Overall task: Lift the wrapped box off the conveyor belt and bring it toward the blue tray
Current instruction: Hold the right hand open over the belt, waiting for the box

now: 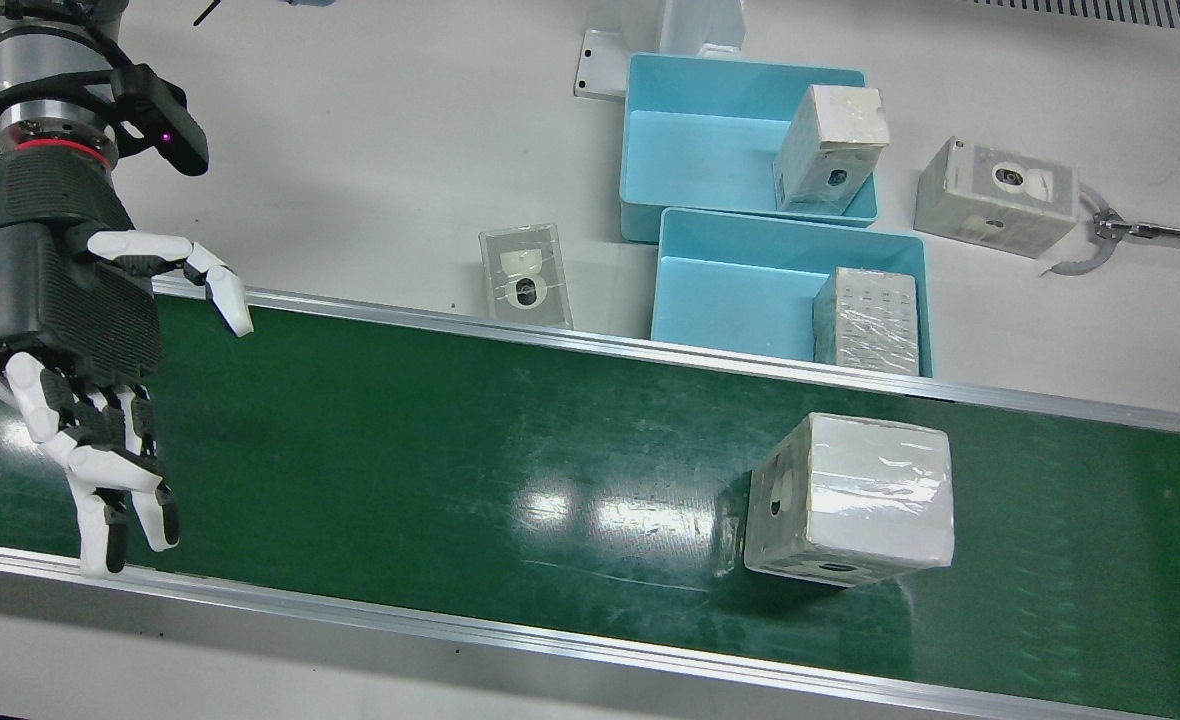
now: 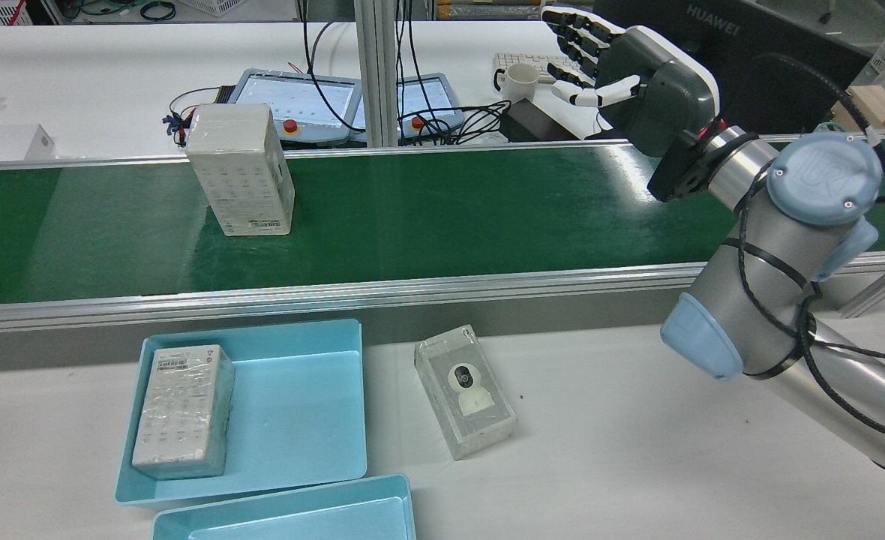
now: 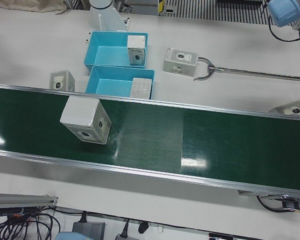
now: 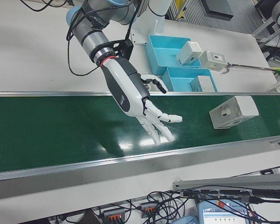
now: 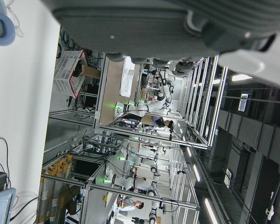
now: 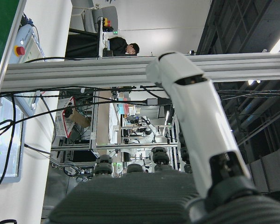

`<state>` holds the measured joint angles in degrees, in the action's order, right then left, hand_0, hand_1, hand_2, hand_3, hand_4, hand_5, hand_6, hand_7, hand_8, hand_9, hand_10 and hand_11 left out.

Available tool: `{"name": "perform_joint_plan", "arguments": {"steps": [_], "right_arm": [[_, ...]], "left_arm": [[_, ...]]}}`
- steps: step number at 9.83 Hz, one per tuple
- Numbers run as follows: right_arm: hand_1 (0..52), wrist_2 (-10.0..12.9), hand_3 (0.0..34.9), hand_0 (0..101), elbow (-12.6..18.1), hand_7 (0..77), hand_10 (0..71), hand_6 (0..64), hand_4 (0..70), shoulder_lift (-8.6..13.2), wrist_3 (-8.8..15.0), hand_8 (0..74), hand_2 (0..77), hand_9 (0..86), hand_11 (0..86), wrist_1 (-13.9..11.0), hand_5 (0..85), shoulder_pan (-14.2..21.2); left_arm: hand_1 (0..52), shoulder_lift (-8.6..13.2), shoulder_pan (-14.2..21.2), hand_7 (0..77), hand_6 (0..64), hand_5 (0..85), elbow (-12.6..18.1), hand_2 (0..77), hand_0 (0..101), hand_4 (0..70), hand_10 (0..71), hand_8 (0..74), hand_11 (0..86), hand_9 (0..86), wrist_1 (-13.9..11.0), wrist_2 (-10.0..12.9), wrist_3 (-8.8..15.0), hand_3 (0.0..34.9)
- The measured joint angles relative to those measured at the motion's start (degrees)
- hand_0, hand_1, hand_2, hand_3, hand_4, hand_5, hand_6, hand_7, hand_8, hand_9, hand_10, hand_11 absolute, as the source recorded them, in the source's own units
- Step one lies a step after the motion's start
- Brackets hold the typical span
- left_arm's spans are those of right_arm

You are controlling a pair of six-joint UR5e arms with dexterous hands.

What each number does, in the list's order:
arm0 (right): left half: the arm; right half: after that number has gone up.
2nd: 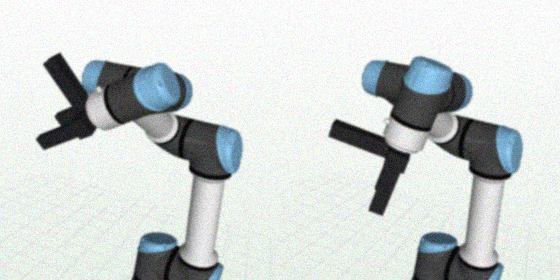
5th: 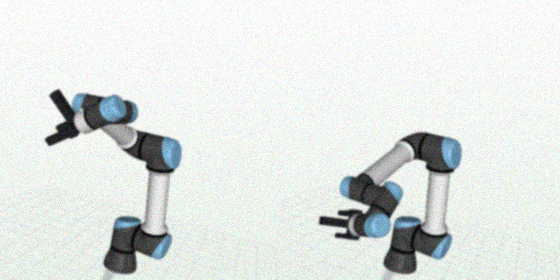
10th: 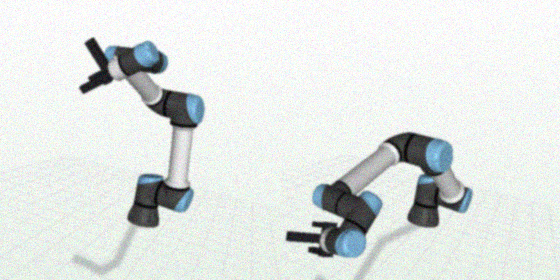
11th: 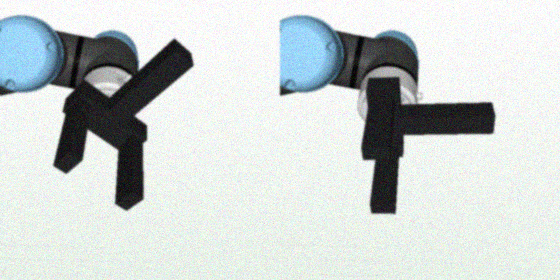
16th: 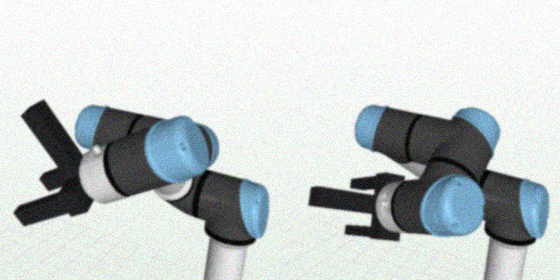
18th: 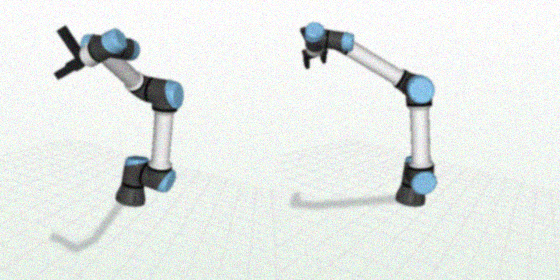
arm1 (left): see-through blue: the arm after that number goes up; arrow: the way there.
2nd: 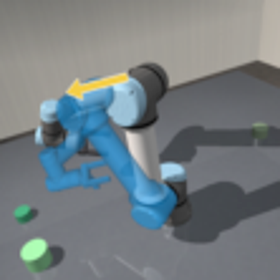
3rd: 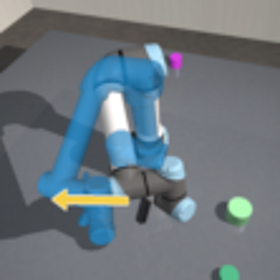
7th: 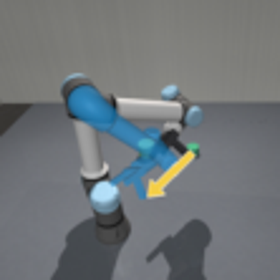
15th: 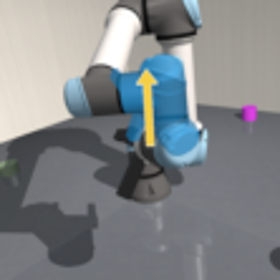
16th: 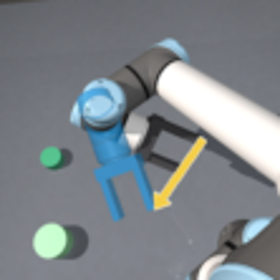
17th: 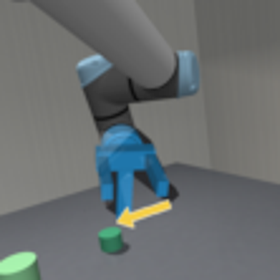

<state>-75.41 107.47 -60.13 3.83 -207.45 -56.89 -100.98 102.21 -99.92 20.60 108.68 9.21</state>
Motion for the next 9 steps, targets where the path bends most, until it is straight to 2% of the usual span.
{"name": "perform_joint_plan", "arguments": {"steps": [1, 2, 3, 7, 8, 9], "right_arm": [[29.5, 0.0, 10.4, 56, 0.0, 0.0, 3.3, 0.0, 10.4, -0.1, 0.0, 0.0, 36.0, 1.1, 7.6, 0.0, 22.9, 0.1], [26.2, 0.0, 10.2, 56, 0.0, 0.0, 3.3, 0.0, 11.5, -0.1, 0.0, 0.0, 36.5, 1.1, 7.6, 0.0, 24.0, 0.1], [29.5, 0.0, 8.6, 56, 0.0, 0.5, 3.3, 0.0, 12.5, -0.1, 0.0, 0.0, 35.5, 1.1, 7.6, 0.0, 24.0, 0.2], [29.5, 0.1, 8.6, 57, -0.4, 0.5, 3.3, 0.0, 12.0, 0.0, 0.0, 0.0, 35.5, 1.1, 7.6, 0.0, 24.0, 0.4], [29.5, 0.1, 9.0, 57, -0.3, 0.5, 3.3, 0.0, 12.5, -0.1, 0.0, 0.0, 35.5, 1.1, 7.6, 0.0, 24.0, 0.3], [31.1, 0.0, 11.3, 58, -0.1, 0.0, 3.3, 0.0, 10.4, -0.1, 0.1, 0.0, 35.5, 1.1, 7.6, -0.1, 21.3, 0.0]], "left_arm": [[0.0, 0.0, 0.0, 0.5, 0.5, 0.5, 0.0, 1.1, 0, 0.5, 0.5, 0.5, 0.0, 0.5, 0.0, 0.0, 0.0, 0.0], [0.0, 0.0, 0.0, 0.5, 0.5, 0.5, 0.0, 1.1, 0, 0.5, 0.5, 0.5, 0.0, 0.0, 0.0, 0.0, 0.0, 0.0], [0.0, 0.0, 0.0, 0.5, 0.5, 0.5, 0.0, 1.1, 0, 0.5, 0.5, 0.5, 0.0, 0.0, 0.0, 0.0, 0.0, 0.0], [0.0, 0.0, 0.0, 0.5, 0.5, 0.5, 0.0, 1.1, 0, 0.5, 0.5, 0.5, 0.0, 0.0, 0.0, 0.0, 0.0, 0.0], [0.0, 0.0, 0.0, 0.5, 0.5, 0.5, 0.0, 1.1, 0, 0.5, 0.5, 0.5, 0.0, 0.0, 0.0, 0.0, 0.0, 0.0], [0.0, 0.0, 0.0, 0.5, 0.5, 0.5, 0.0, 1.1, 0, 0.5, 0.5, 0.5, 0.0, 0.0, 0.0, 0.0, 0.0, 0.0]]}}
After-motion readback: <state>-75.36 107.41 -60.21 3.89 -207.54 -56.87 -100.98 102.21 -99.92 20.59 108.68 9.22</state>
